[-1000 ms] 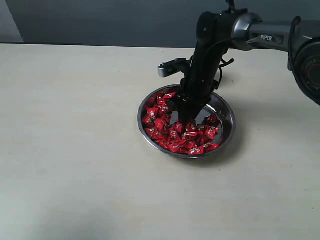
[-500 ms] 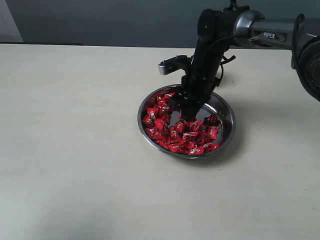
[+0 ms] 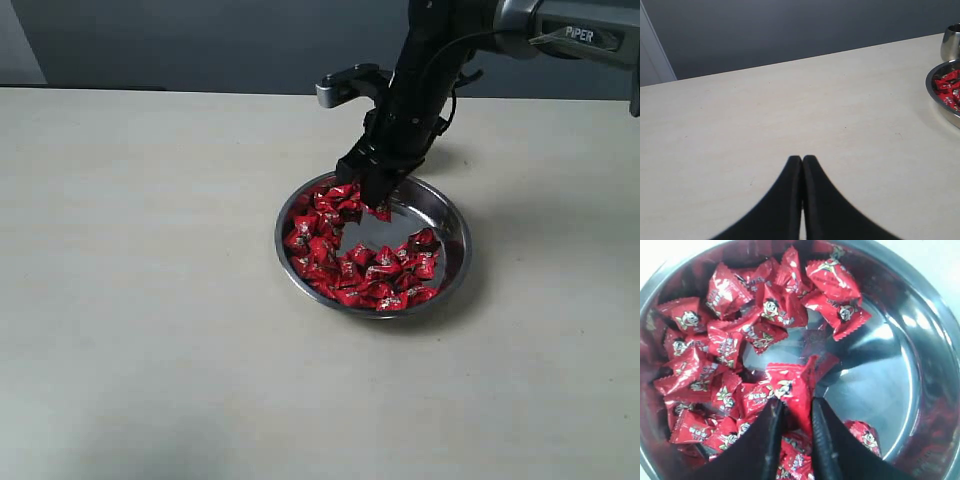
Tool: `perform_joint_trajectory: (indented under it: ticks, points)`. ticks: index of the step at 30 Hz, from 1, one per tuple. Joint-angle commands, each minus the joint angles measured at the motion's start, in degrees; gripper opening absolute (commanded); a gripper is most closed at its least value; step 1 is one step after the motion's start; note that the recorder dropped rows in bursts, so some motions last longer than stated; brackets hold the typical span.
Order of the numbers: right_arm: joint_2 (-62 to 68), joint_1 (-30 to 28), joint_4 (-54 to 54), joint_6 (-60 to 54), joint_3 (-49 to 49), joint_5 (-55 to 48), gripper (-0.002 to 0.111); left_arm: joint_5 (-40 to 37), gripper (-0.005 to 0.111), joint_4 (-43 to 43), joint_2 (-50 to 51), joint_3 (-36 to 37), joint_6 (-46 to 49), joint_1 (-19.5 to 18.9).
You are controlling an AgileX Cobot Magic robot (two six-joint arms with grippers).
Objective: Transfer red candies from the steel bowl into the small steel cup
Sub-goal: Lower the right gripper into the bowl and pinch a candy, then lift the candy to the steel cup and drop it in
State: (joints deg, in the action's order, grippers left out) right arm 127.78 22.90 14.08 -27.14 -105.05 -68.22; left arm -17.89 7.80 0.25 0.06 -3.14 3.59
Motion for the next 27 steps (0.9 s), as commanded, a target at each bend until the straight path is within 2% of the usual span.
perform_joint_trajectory:
  ticks: [1, 4, 6, 8, 10, 17, 21, 27]
  points:
    - [-0.73, -0.15, -0.63, -0.04, 0.22, -0.33, 0.005, 0.2, 0.0, -0.02, -0.25, -0.06, -0.32, 0.6]
    - [-0.24, -0.15, -1.63, -0.04, 0.22, -0.22, 0.012, 0.2, 0.0, -0.02, -0.25, -0.06, -0.32, 0.6]
    - [0.03, -0.15, -2.9, -0.04, 0.22, -0.22, 0.02, 0.2, 0.0, -0.02, -0.25, -0.06, -0.32, 0.6]
    - [0.54, -0.15, -3.72, -0.04, 0.22, -0.49, 0.033, 0.2, 0.0, -0.02, -0.25, -0.06, -0.32, 0.6]
    - [0.82, -0.15, -4.69, -0.04, 0.22, -0.36, 0.041, 0.2, 0.0, -0.02, -0.25, -0.06, -0.32, 0.6]
    - [1.06, -0.15, -5.47, 0.11, 0.22, -0.71, 0.04, 0.2, 0.0, -0.02, -0.25, -0.06, -0.32, 0.6]
    - [2.02, -0.15, -9.49, 1.32, 0.22, 2.36, 0.04, 0.2, 0.0, -0.02, -0.25, -0.06, -0.32, 0.6]
    - [4.74, -0.19, -9.51, 1.74, 0.22, 6.05, 0.04, 0.2, 0.0, -0.02, -0.25, -0.06, -0.32, 0.6]
